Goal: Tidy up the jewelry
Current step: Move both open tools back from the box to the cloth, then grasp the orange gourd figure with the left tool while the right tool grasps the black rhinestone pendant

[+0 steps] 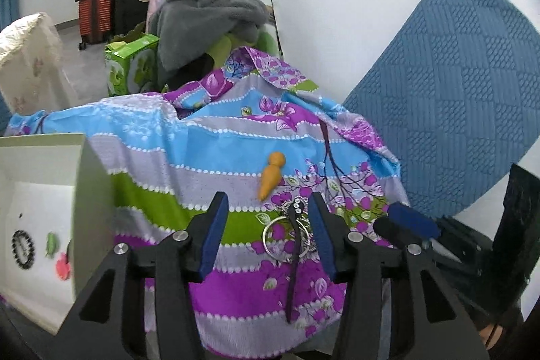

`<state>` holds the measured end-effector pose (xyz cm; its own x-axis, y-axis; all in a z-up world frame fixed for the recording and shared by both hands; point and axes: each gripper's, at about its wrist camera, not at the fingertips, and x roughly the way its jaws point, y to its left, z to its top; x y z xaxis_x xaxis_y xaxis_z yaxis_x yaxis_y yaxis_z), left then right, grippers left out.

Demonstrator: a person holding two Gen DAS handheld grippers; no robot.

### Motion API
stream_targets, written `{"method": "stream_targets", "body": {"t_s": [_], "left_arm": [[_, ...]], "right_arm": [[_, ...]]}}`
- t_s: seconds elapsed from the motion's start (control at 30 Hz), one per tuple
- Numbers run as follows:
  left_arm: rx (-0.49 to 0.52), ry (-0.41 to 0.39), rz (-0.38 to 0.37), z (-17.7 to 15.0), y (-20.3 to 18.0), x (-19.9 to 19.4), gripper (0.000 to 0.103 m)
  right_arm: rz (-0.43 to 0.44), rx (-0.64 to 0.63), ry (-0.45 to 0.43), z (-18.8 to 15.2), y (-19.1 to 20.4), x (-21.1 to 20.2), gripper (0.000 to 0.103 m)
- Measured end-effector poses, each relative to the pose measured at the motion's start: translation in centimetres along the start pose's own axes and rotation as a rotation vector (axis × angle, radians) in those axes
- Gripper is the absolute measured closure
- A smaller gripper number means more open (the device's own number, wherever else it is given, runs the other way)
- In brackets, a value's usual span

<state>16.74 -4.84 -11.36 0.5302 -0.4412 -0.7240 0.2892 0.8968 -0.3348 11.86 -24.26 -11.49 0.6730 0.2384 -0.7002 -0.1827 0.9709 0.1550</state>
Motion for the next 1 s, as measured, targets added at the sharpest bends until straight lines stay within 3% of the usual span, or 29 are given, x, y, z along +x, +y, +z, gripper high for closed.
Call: {"method": "stream_targets", "body": {"t_s": [0.57, 1.0], "left_arm": [[-0.052, 0.149, -0.11, 1.4, 2.6, 11.6, 0.058], [0.007, 0.219, -0.151, 3.2, 2.2, 16.3, 0.061]], "right_arm": [[0.048, 0.066, 0.132, -1.9, -2.8, 8.5, 0.074], [0.01, 0.026, 0.16, -1.9, -2.5, 12.2, 0.074]]}}
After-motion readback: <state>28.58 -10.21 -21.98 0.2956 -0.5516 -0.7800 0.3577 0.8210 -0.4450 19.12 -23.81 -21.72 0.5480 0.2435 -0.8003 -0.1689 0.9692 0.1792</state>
